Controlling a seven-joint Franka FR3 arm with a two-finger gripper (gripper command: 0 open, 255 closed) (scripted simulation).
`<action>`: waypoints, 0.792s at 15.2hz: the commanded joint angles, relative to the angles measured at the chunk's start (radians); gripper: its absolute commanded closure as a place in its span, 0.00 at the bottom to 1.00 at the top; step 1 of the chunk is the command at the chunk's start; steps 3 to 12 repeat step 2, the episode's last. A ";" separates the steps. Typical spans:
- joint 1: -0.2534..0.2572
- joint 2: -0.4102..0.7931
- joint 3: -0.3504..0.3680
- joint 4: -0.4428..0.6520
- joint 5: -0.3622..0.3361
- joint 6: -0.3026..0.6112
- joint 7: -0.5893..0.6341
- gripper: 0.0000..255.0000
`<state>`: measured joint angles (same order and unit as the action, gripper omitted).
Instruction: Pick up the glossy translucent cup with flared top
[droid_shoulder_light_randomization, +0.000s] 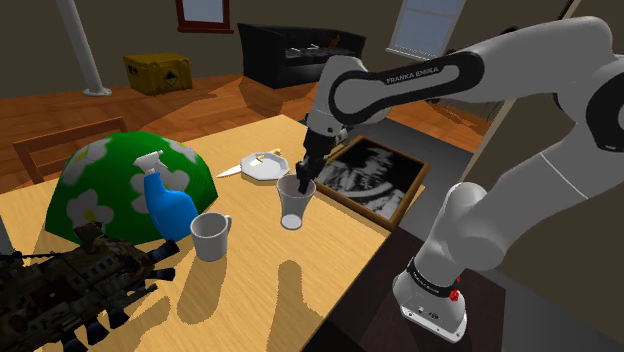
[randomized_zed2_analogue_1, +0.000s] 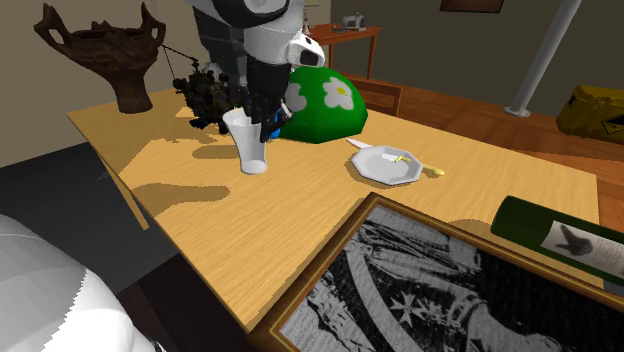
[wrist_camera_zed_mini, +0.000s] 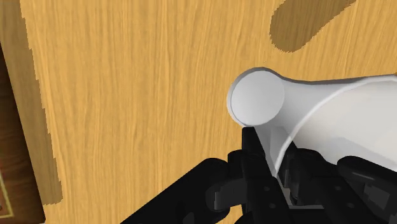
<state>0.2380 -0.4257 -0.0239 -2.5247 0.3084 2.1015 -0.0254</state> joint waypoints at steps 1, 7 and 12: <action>-0.001 -0.003 0.000 0.013 -0.003 -0.016 0.005 1.00; -0.001 -0.003 0.000 0.013 -0.003 -0.016 0.005 1.00; -0.001 -0.003 0.000 0.013 -0.003 -0.016 0.005 1.00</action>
